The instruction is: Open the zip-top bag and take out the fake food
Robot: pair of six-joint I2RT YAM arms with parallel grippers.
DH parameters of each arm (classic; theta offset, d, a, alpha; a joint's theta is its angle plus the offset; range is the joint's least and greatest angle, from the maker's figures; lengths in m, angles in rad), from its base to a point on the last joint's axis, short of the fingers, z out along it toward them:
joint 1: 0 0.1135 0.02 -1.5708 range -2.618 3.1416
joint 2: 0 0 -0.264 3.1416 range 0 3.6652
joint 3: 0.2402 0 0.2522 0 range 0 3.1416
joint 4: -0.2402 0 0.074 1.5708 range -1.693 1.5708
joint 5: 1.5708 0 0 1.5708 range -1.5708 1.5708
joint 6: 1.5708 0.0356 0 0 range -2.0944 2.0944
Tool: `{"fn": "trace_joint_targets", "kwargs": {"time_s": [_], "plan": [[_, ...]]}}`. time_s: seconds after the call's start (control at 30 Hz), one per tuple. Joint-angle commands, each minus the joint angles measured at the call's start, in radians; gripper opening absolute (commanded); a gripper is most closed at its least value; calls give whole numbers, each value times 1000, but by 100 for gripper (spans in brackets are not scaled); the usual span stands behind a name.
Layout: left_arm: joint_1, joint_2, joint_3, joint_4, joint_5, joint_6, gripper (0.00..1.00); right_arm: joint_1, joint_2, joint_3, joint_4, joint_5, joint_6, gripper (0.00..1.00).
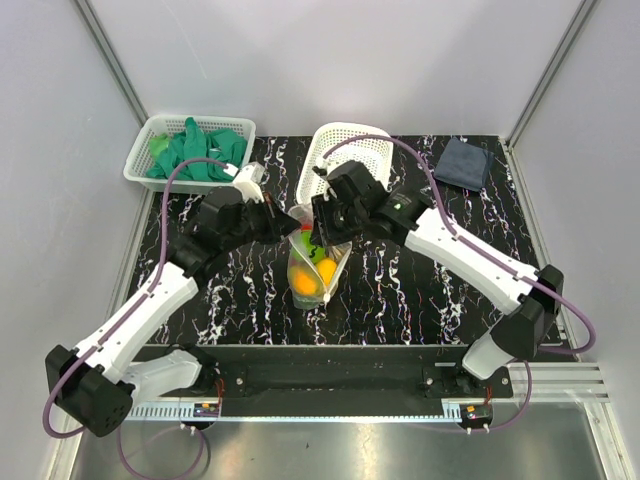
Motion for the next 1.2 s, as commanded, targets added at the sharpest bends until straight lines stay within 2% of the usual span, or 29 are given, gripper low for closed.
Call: {"fn": "trace_joint_targets", "kwargs": {"time_s": [0.0, 0.23, 0.37, 0.4, 0.53, 0.63, 0.83, 0.93, 0.97, 1.17], "plan": [[-4, -33, -15, 94, 40, -25, 0, 1, -2, -111, 192, 76, 119, 34], [-4, -37, -42, 136, 77, -71, 0, -16, -5, -238, 317, 123, 225, 40], [-13, -36, -45, 171, 85, -92, 0, -61, -5, -304, 415, 19, 245, 51], [-16, -31, -45, 177, 91, -95, 0, -65, -3, -317, 418, 13, 245, 57], [-27, 4, -45, 209, 103, -117, 0, -88, 3, -344, 456, -48, 245, 68], [-37, 35, -51, 252, 111, -130, 0, -88, 15, -358, 487, -107, 253, 71], [-59, 79, -35, 272, 100, -138, 0, -90, 35, -386, 513, -197, 290, 67], [-70, 88, -30, 279, 96, -140, 0, -90, 46, -415, 541, -187, 274, 74], [-74, 90, -27, 280, 94, -140, 0, -91, 50, -418, 555, -185, 270, 80], [-96, 117, -35, 288, 88, -146, 0, -104, 121, -398, 616, -194, 254, 85]]}}
